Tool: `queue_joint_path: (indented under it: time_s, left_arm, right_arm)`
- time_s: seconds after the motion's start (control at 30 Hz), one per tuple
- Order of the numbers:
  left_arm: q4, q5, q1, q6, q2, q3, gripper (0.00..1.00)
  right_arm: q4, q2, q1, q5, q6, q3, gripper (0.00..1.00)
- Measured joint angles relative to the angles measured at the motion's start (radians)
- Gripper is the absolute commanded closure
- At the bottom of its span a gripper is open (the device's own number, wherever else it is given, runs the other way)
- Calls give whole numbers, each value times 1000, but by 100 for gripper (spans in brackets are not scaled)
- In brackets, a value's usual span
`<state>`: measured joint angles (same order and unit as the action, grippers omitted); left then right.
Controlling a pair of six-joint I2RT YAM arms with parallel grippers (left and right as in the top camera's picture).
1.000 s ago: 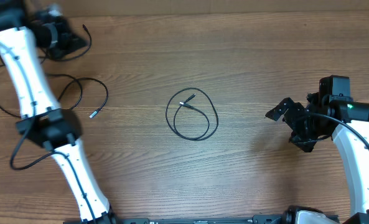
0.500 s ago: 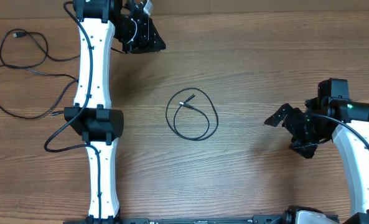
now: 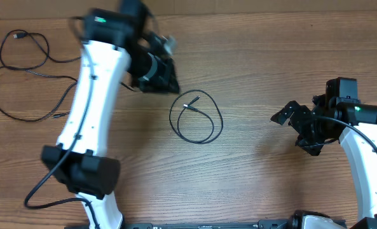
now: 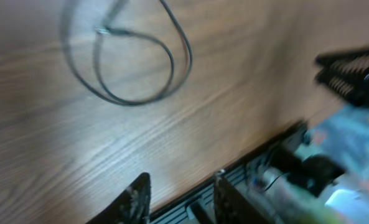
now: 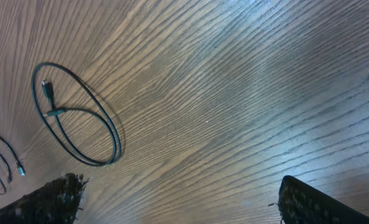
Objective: Untangle cables
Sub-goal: 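Move the left gripper right to the small black cable loop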
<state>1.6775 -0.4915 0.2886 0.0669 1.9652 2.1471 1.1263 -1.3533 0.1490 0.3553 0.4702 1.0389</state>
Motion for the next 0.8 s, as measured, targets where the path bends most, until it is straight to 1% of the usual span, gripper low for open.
queue_joint_path:
  time_s: [0.03, 0.1, 0.13, 0.17, 0.27, 0.47, 0.57, 0.63, 0.8]
  left_arm:
    - [-20, 13, 30, 0, 1, -37, 46]
    - [-69, 48, 90, 2, 15, -117, 16]
    - [-103, 65, 117, 7, 19, -155, 10]
    - [-130, 82, 138, 10, 23, -187, 0]
    - [-237, 115, 189, 31, 26, -277, 1]
    - [-367, 140, 203, 64, 26, -369, 0]
    - [-439, 146, 203, 29, 25, -419, 7]
    - [-482, 150, 203, -10, 25, -461, 20]
    - [-563, 158, 222, -99, 26, -558, 31]
  right_arm:
    - [0, 0, 0, 0, 0, 0, 0]
    - [0, 0, 0, 0, 0, 0, 0]
    - [0, 0, 0, 0, 0, 0, 0]
    - [0, 0, 0, 0, 0, 0, 0]
    - [0, 0, 0, 0, 0, 0, 0]
    - [-1, 0, 0, 0, 0, 0, 0]
    - [0, 0, 0, 0, 0, 0, 0]
    - [0, 0, 0, 0, 0, 0, 0]
    - [0, 0, 0, 0, 0, 0, 0]
